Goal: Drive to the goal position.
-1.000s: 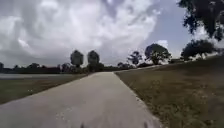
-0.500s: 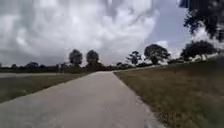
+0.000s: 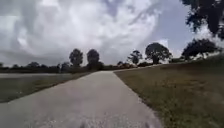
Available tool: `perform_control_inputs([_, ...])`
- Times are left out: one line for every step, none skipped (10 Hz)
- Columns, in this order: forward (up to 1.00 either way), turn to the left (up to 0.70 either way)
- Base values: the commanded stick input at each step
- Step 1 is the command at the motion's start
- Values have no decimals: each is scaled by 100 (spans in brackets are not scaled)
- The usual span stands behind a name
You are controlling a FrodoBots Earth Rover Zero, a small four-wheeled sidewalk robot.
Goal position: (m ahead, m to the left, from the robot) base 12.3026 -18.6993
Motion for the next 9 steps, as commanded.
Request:
perform_control_inputs([85,27])
perform_control_inputs([85,15])
perform_control_inputs([85,0])
perform_control_inputs([85,0])
perform_control_inputs([85,0])
perform_control_inputs([85,0])
perform_control_inputs([85,0])
perform_control_inputs([85,0])
perform_control_inputs([85,0])
